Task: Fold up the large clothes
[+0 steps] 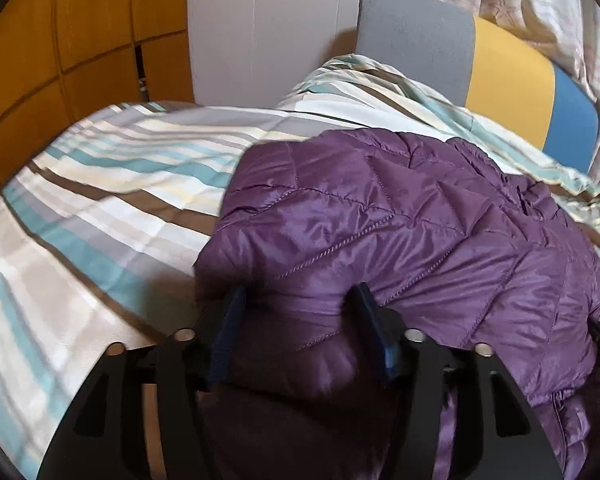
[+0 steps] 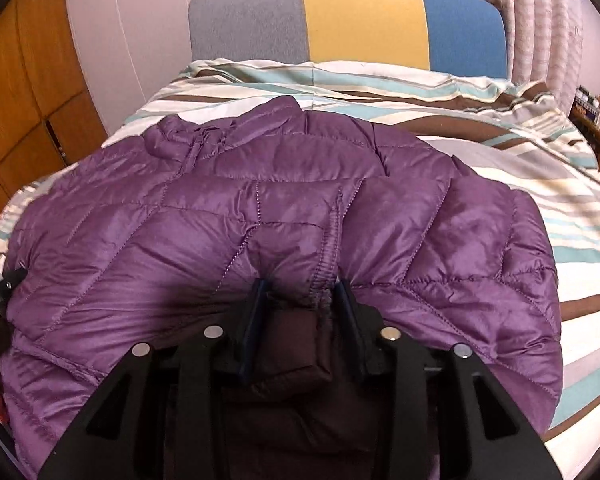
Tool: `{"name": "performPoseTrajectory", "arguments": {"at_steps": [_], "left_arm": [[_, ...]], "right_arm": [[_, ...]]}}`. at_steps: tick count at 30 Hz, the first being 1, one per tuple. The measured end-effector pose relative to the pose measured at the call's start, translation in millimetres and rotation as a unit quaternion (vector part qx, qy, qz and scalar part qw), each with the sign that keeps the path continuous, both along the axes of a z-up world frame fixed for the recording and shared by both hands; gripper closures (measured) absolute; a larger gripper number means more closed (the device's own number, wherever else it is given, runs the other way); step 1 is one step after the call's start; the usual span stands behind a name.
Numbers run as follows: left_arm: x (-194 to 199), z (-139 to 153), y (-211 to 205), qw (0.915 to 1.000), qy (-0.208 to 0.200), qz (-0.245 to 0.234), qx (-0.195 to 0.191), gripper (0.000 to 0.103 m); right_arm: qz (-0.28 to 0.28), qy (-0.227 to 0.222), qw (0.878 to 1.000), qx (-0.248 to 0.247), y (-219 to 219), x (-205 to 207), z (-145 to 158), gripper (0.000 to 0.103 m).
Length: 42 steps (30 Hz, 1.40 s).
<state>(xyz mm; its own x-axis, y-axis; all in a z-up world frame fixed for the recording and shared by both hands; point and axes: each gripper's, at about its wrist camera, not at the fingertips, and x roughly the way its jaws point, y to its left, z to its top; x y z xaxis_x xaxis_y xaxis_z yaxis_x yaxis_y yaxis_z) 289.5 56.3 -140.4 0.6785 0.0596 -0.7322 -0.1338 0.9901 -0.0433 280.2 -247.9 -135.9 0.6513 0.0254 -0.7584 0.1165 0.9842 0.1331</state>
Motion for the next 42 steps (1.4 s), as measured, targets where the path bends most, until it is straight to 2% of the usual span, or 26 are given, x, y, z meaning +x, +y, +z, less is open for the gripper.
{"name": "performPoseTrajectory", "arguments": {"at_steps": [1,2,4,5,7,9,14,16,18,24,29,31,34,38,42], "left_arm": [[-4,6,-1,1.0000,-0.003,0.000,0.009,0.016],[-11,16,-5,0.9997,-0.019,-0.004,0.017,0.011],[-21,34,-11,0.9979,-0.059,-0.024,0.016,0.011],[-21,39,-17,0.9971,-0.066,-0.035,0.020,0.011],[-7,44,-33,0.9966,-0.055,-0.057,0.023,0.011],[11,40,-48,0.9963,-0.041,-0.072,0.022,0.011],[57,5,-69,0.9948,0.012,-0.088,0.049,0.009],[61,-8,-64,0.9949,0.010,-0.093,0.037,0.006],[65,-19,-56,0.9958,0.017,-0.090,0.005,0.003],[70,-21,-54,0.9958,0.020,-0.090,-0.001,0.003],[44,-2,-60,0.9949,0.005,-0.095,0.035,0.003],[35,8,-60,0.9946,-0.005,-0.092,0.048,0.003],[34,32,-56,0.9953,-0.034,-0.081,0.039,0.003],[75,52,-67,0.9968,-0.038,-0.065,0.027,0.003],[123,41,-98,0.9952,-0.010,-0.081,0.054,0.003]], "right_arm": [[-0.001,-0.004,1.000,0.008,-3,-3,3,0.054],[-0.004,-0.014,1.000,0.018,-7,-8,10,0.047],[-0.008,-0.049,0.998,0.035,-9,-20,28,0.046],[-0.005,-0.062,0.997,0.035,-7,-24,35,0.046],[0.019,-0.073,0.997,0.021,6,-22,48,0.046],[0.048,-0.065,0.996,0.024,21,-11,52,0.046],[0.058,-0.027,0.998,0.010,31,24,32,0.048],[0.055,-0.011,0.998,0.016,26,30,15,0.047],[0.056,-0.014,0.998,0.019,25,31,2,0.047],[0.052,-0.014,0.998,-0.010,31,32,-5,0.047],[0.057,-0.019,0.998,0.000,30,30,-1,0.044],[0.065,-0.028,0.997,0.032,21,25,9,0.043],[0.047,-0.055,0.995,0.063,1,24,30,0.043],[0.017,-0.067,0.996,0.051,-20,58,53,0.043],[0.022,-0.030,0.999,0.008,-17,106,45,0.048]]}}
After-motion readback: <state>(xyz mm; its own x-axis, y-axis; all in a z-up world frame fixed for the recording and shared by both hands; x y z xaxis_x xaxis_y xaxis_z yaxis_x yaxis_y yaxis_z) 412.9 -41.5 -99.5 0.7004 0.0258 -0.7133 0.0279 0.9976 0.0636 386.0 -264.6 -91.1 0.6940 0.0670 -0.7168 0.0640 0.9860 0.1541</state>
